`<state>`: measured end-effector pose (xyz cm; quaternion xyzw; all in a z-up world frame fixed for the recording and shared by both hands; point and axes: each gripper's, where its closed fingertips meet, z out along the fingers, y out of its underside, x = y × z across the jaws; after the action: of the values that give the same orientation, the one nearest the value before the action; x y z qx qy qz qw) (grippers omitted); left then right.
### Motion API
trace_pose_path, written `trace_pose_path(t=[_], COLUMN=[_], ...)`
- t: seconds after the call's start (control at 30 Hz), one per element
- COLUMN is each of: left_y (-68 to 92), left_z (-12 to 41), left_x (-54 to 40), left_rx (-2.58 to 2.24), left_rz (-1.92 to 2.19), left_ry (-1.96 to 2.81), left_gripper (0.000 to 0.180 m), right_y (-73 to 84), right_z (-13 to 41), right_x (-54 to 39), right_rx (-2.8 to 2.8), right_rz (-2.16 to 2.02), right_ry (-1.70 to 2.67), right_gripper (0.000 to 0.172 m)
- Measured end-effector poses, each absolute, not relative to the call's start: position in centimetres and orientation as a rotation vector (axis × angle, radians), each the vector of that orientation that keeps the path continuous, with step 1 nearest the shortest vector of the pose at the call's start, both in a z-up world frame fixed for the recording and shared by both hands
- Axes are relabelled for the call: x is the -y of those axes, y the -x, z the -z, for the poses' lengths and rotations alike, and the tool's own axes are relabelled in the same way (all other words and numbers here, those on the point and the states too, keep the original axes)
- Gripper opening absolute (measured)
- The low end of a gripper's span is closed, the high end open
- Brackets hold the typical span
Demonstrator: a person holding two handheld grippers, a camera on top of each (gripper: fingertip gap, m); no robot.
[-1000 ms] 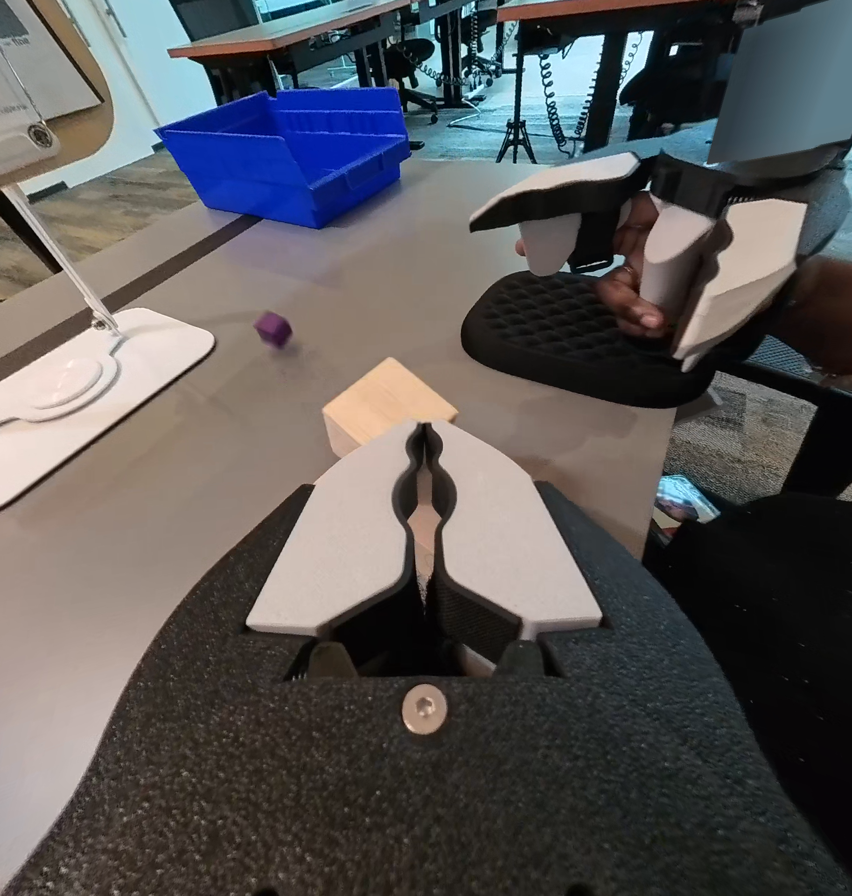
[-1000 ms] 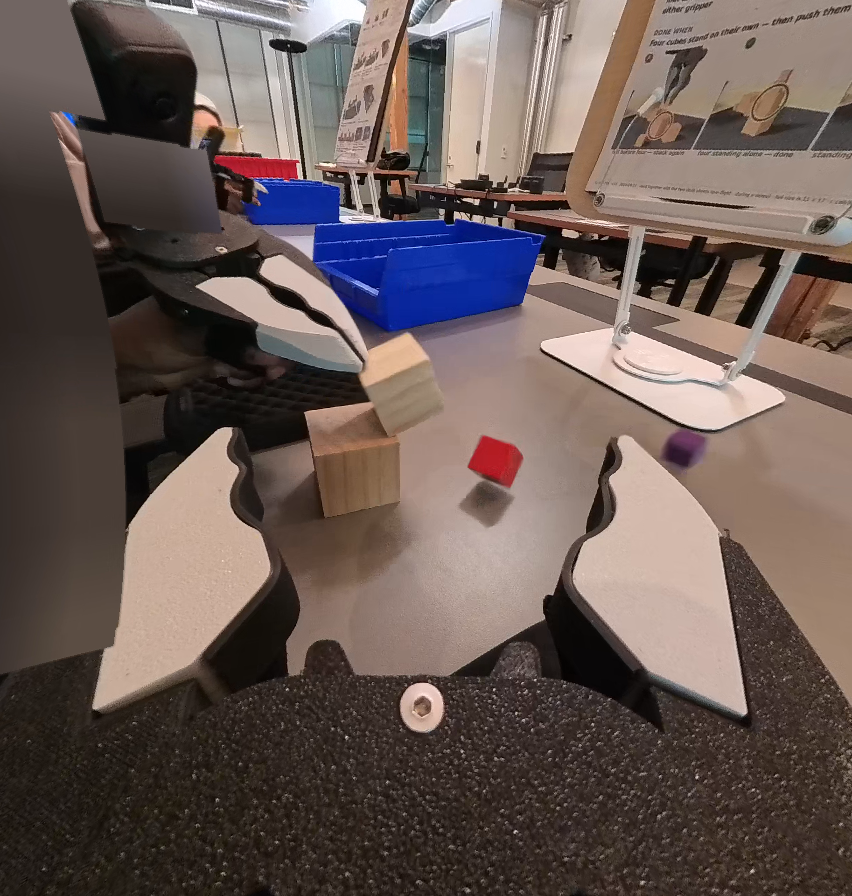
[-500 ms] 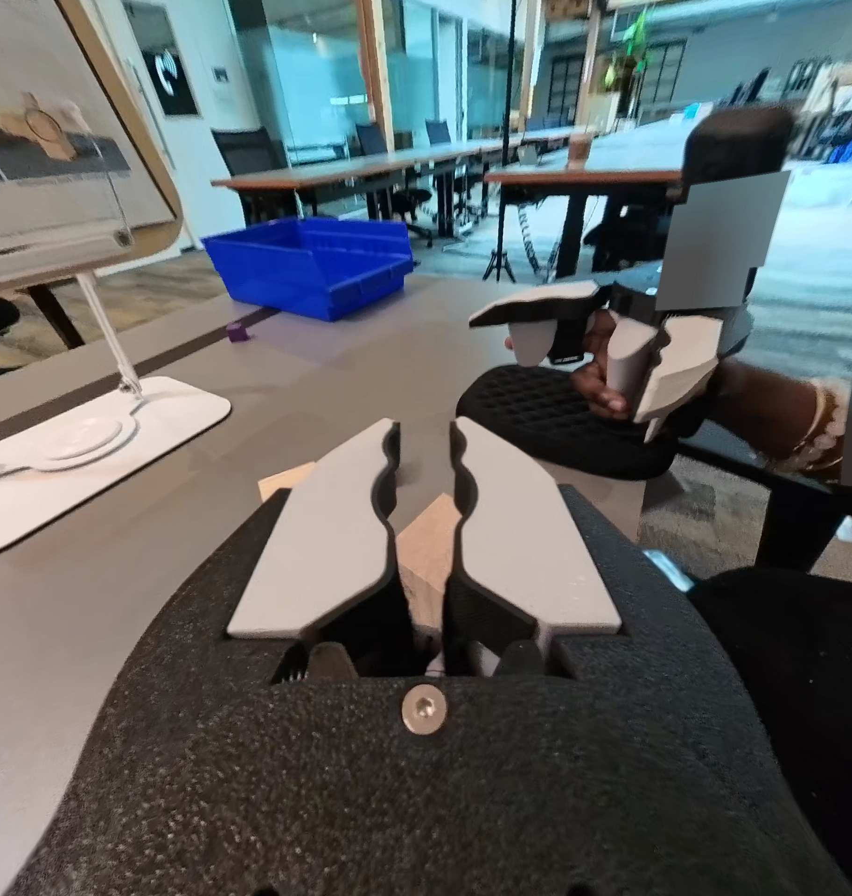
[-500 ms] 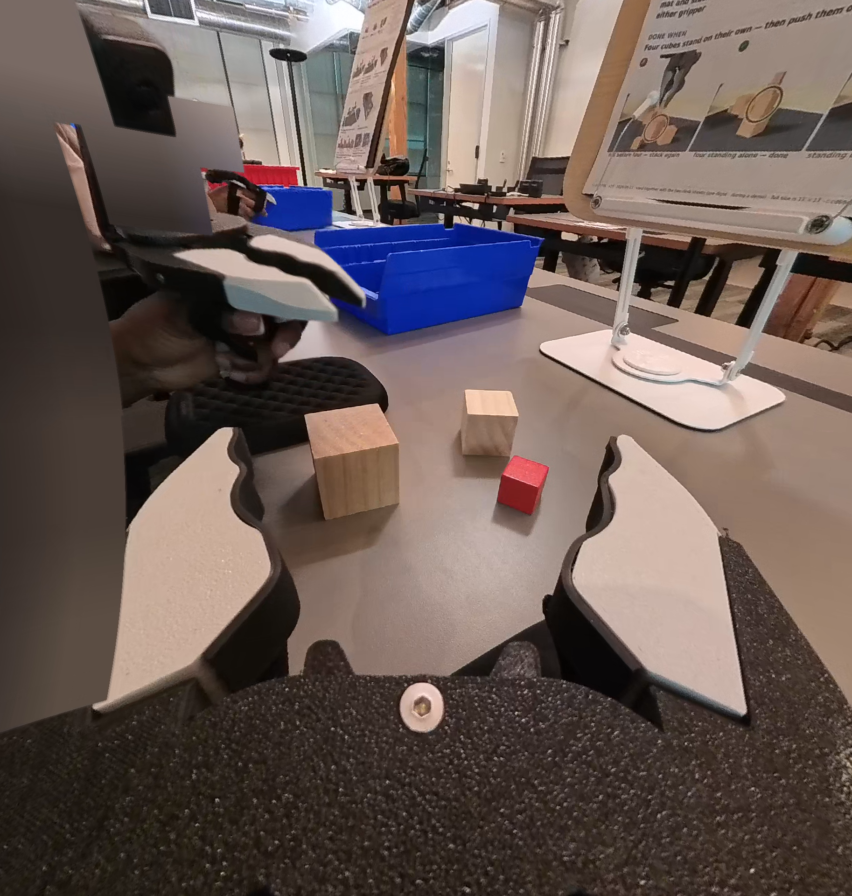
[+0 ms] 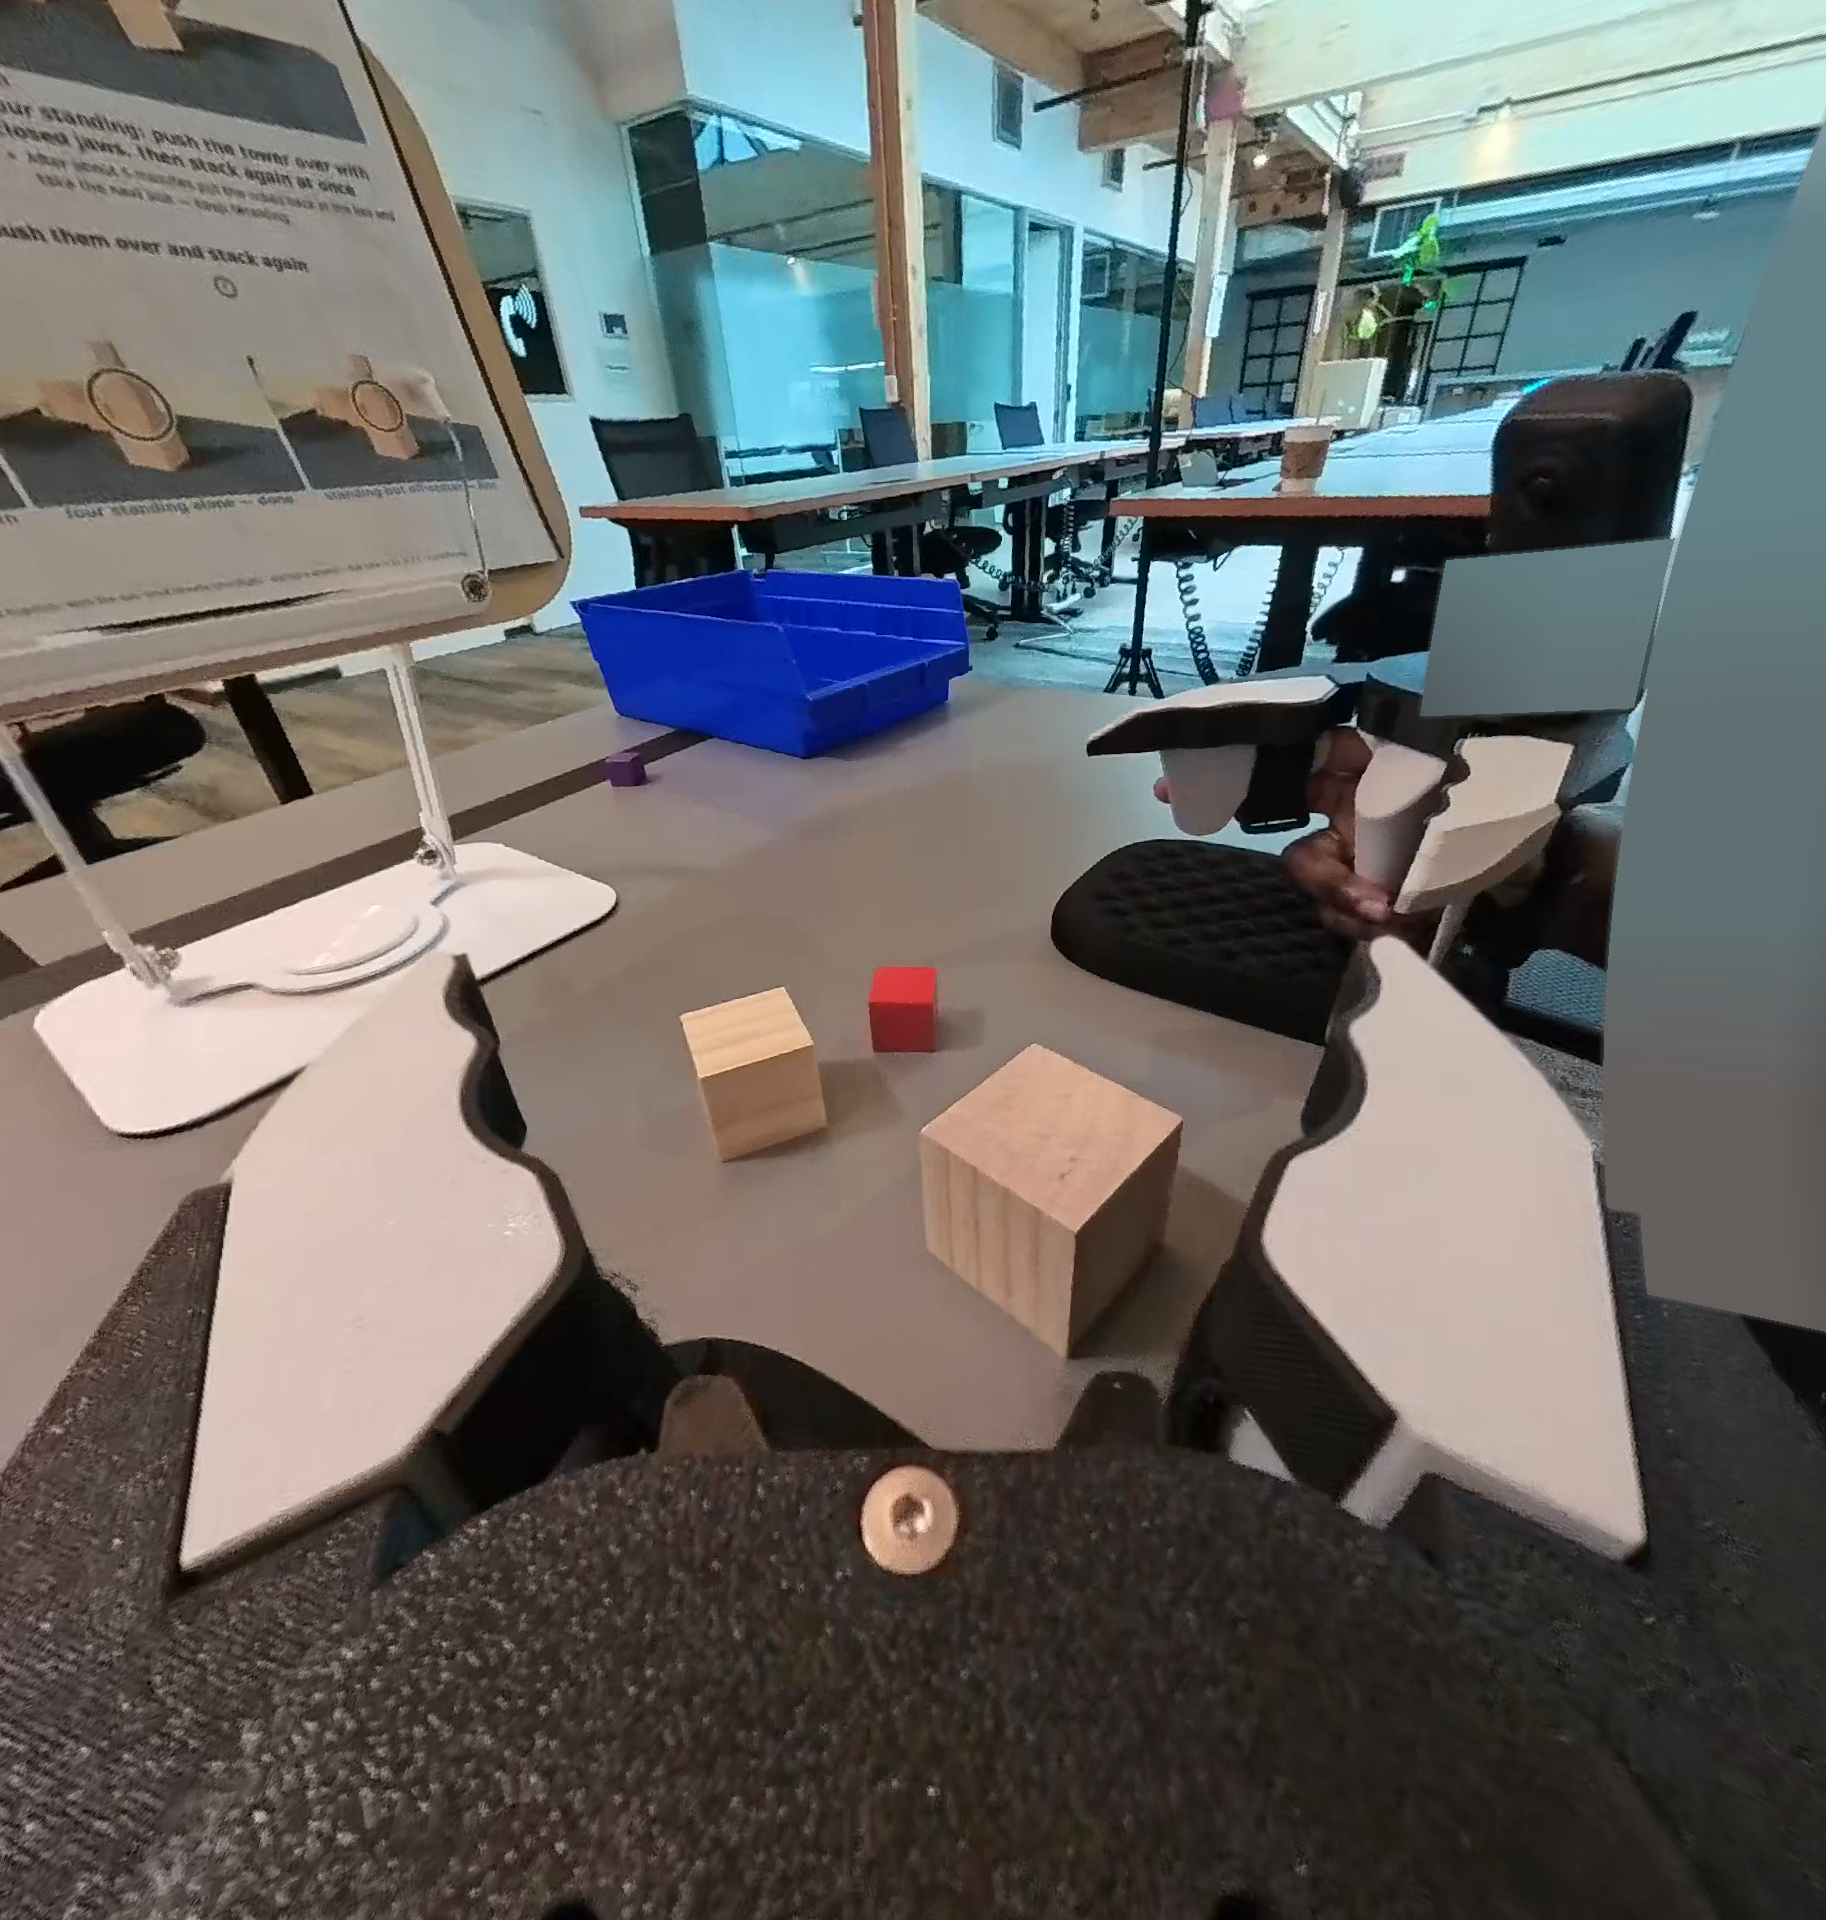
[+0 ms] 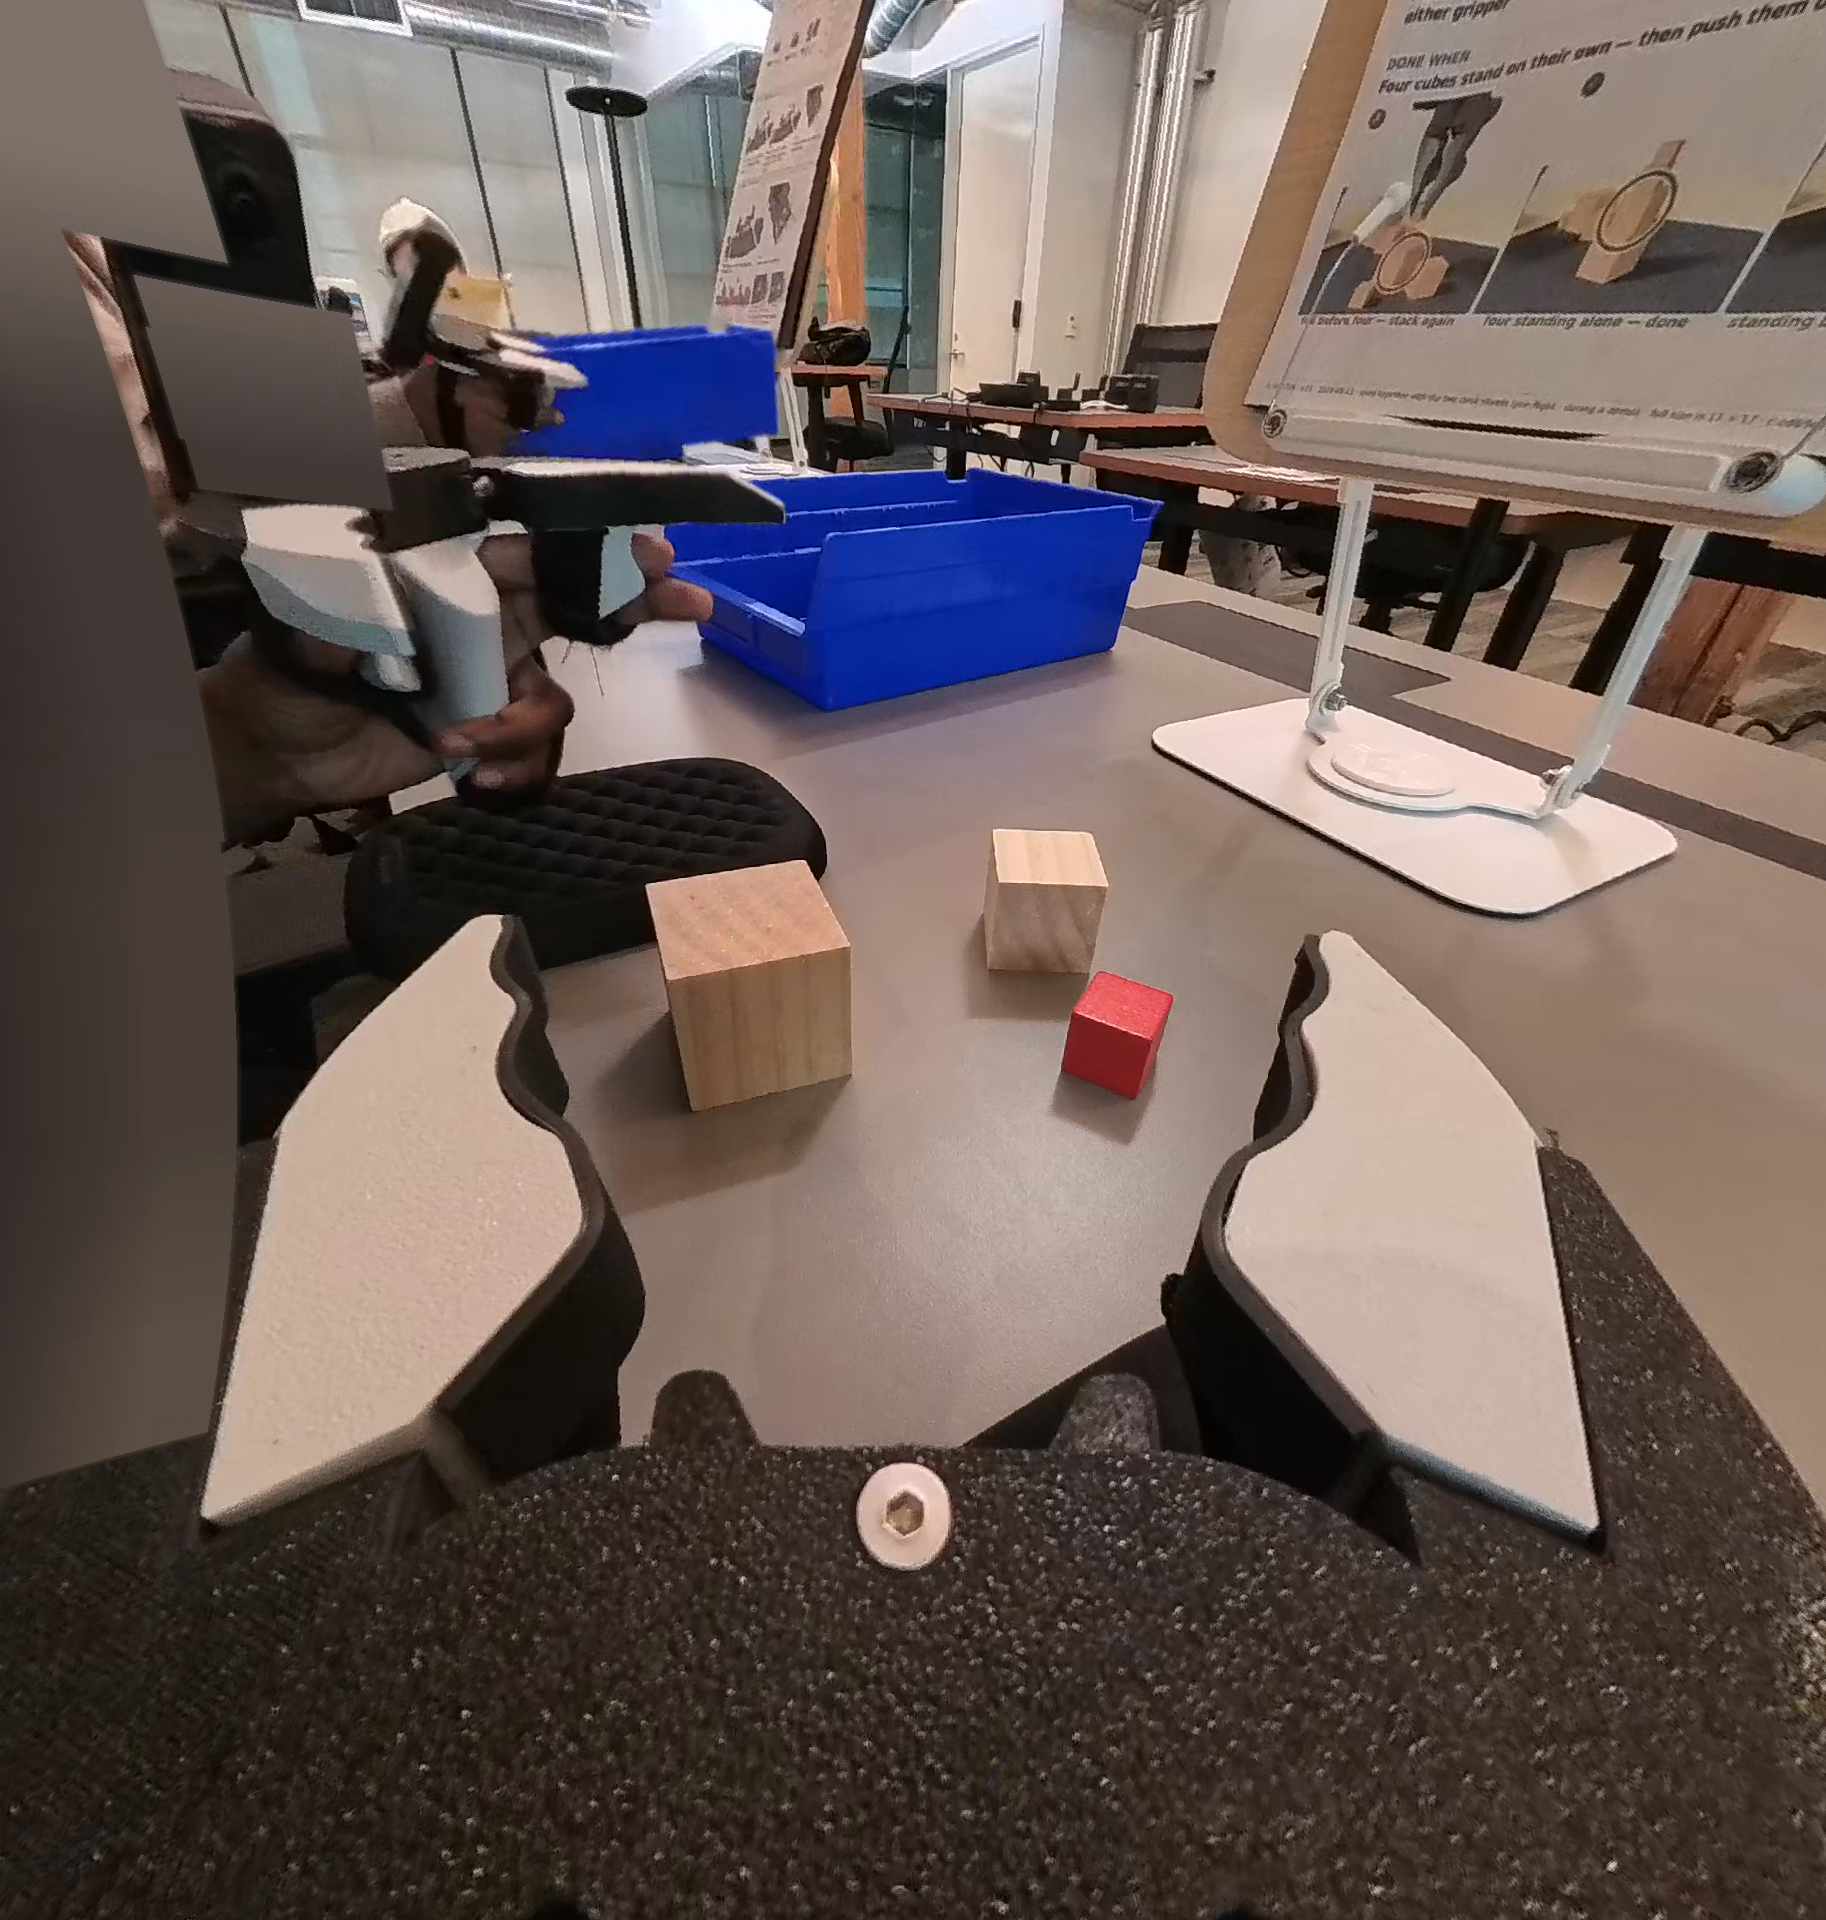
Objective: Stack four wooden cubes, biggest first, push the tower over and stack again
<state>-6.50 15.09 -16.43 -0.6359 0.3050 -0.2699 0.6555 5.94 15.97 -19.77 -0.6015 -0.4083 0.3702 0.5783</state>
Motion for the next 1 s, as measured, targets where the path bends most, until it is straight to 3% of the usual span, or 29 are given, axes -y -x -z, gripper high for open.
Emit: trace_pose_path(t=[0.33,0.6,0.9,1.0], left_y=[6.3,13.0,13.5,13.2], left_z=[17.3,16.2,17.5,17.6], left_x=[-14.5,-18.9,-19.5,-19.5], left_rx=[-0.749,-0.363,-0.293,-0.312], left_rz=[0.761,0.288,0.279,0.279], left_ry=[1.337,1.434,1.46,1.462], left_gripper=[0.146,0.146,0.146,0.146], right_y=[-5.8,-5.8,-5.5,-4.7], right_z=[19.9,20.0,20.2,21.5], right_x=[-16.0,-16.0,-16.1,-15.7], right_rx=[0.962,0.961,0.985,1.151], right_rz=[-0.862,-0.862,-0.878,-0.833], right_ry=[1.415,1.422,1.457,1.588], right_gripper=[0.13,0.129,0.13,0.114])
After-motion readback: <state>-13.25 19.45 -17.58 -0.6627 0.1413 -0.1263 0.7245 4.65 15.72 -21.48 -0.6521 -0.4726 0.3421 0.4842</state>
